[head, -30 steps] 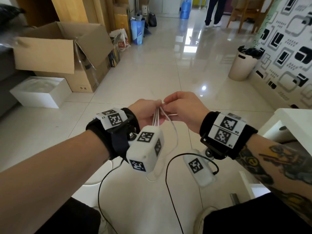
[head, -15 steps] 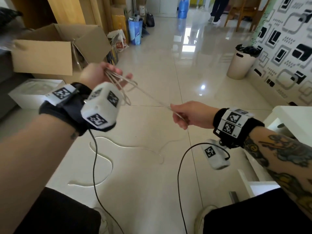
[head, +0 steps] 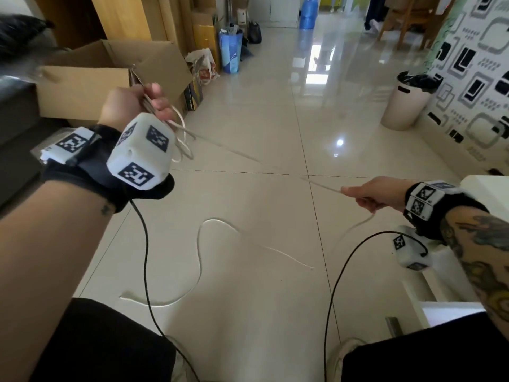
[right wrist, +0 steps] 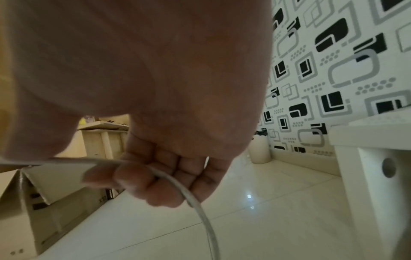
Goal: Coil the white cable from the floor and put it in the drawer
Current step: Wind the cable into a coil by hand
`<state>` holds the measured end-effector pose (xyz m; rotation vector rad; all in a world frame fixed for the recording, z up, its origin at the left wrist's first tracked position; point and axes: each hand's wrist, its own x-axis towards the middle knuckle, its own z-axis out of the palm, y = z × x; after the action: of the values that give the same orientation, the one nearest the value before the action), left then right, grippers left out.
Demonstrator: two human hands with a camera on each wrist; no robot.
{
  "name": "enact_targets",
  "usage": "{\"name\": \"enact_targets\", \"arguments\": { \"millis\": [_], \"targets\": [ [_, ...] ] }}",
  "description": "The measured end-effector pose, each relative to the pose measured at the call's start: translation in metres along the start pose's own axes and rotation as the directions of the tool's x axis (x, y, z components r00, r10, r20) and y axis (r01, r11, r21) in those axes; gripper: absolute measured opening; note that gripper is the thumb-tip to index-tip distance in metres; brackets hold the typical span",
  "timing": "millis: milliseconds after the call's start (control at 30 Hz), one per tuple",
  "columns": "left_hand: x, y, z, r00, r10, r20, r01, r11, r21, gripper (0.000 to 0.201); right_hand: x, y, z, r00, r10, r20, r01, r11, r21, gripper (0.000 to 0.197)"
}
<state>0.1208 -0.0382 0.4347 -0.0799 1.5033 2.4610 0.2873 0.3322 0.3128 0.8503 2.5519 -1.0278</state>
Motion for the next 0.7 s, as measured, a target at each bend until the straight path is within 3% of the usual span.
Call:
{"name": "enact_targets", "arguments": {
  "millis": [100,167,267,333,533,633,700],
  "targets": [
    [-0.003,-0.013,0.005,0.986,-0.119,0.114,0.123,0.992,-0.025,0.033,-0.005,-0.017,0.000,0.995,0.048,-0.088,-0.062,0.984,-0.165,0.061],
    [-0.011,-0.027,0.015,0.954,-0.202,0.222,0.178,0.976,0.122,0.030,-0.007,-0.032,0.002,0.985,0.039,-0.166,-0.071,0.978,-0.195,0.060],
    [-0.025,-0.053,0.036,0.912,-0.303,0.278,0.194,0.913,0.360,0.032,-0.004,-0.055,0.009,0.980,0.016,-0.198,-0.017,1.000,-0.002,0.051],
    [-0.032,-0.069,0.047,0.884,-0.376,0.279,0.221,0.861,0.458,0.032,-0.006,-0.072,0.017,0.990,0.021,-0.141,0.006,0.982,0.188,0.038],
    [-0.049,-0.099,0.061,0.817,-0.500,0.288,0.267,0.770,0.580,0.029,-0.039,-0.123,0.047,0.986,-0.141,0.089,0.062,0.805,0.590,0.024],
    [-0.050,-0.108,0.060,0.819,-0.509,0.266,0.247,0.730,0.637,0.030,-0.055,-0.133,0.055,0.976,-0.208,0.060,0.122,0.758,0.640,0.017],
    [-0.050,-0.112,0.059,0.854,-0.478,0.206,0.236,0.709,0.665,0.027,-0.064,-0.135,0.057,0.971,-0.236,0.034,0.163,0.760,0.629,0.011]
  ]
}}
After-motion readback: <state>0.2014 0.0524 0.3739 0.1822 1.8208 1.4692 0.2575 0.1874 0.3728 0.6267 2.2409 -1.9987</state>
